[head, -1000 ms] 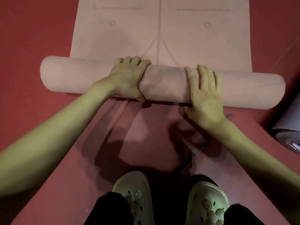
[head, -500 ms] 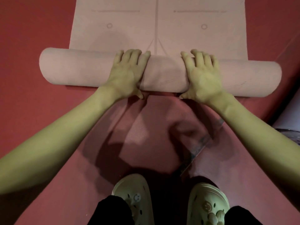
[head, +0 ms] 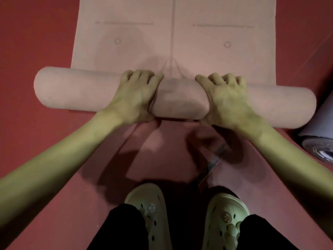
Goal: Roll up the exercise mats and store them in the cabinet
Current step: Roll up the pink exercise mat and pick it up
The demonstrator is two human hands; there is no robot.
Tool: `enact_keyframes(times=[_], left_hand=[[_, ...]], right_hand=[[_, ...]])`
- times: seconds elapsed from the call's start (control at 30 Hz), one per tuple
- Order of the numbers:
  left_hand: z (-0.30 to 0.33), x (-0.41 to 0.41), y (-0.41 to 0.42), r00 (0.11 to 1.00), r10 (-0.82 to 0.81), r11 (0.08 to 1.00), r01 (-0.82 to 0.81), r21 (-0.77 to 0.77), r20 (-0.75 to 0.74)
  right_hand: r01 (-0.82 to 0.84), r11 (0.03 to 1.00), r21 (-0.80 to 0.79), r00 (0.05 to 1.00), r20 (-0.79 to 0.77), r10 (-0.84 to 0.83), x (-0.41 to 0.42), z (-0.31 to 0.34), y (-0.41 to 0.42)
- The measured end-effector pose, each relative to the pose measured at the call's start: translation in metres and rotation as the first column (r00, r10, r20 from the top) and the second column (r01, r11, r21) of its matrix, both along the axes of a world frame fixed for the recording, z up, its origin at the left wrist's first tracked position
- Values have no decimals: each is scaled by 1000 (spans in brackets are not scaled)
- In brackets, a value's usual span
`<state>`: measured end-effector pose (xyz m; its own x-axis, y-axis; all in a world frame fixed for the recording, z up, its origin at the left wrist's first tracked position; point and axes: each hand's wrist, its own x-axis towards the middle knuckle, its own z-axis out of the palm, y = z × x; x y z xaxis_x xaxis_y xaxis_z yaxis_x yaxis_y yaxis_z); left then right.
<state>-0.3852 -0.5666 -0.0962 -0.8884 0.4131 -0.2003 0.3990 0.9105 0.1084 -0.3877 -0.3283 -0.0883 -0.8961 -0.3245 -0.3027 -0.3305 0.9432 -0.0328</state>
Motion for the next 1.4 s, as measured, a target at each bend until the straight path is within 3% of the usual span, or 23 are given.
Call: enact_keyframes(times=[0.3, 0.5, 0.6, 0.8, 0.9, 0.97, 1.03, 1.17, 1.27, 1.4], left_hand=[[-5, 54, -5, 998, -63, 993, 65, 96, -23], [-12, 45, 7, 993, -100, 994, 96, -53, -68], [-9, 28, 9, 997, -72, 995, 73, -64, 8], [-2, -15, 7, 976, -87, 996, 92, -18, 198], [0, -26, 5, 960, -95, 995, 94, 15, 262], [-1, -22, 2, 979, -120, 992, 111, 64, 167], [-4, -8, 2, 995, -87, 989, 82, 120, 39], [-17, 8, 4, 984, -11, 998, 23, 64, -176], [-23, -3, 7, 971, 12, 1000, -10, 10, -239], [-21, -33, 12, 983, 46, 999, -47, -1, -176]], right_hand=[[-57, 998, 32, 987, 150, 51, 39, 1, 4], [-43, 998, -51, 926, 374, 59, -3, 7, 5], [-25, 996, -90, 953, 300, 51, 1, 6, 10], [40, 981, -189, 999, -27, -46, 44, -13, 12], [23, 989, -143, 991, -129, -41, 41, -21, 12], [6, 994, -108, 990, -141, -22, 27, -18, 11], [29, 996, -87, 999, -30, -32, 7, -10, 10], [61, 995, -79, 988, 143, -49, -21, 1, 8], [82, 992, -101, 990, 123, -69, -16, 0, 11], [124, 972, -200, 990, -42, -135, 9, -10, 11]])
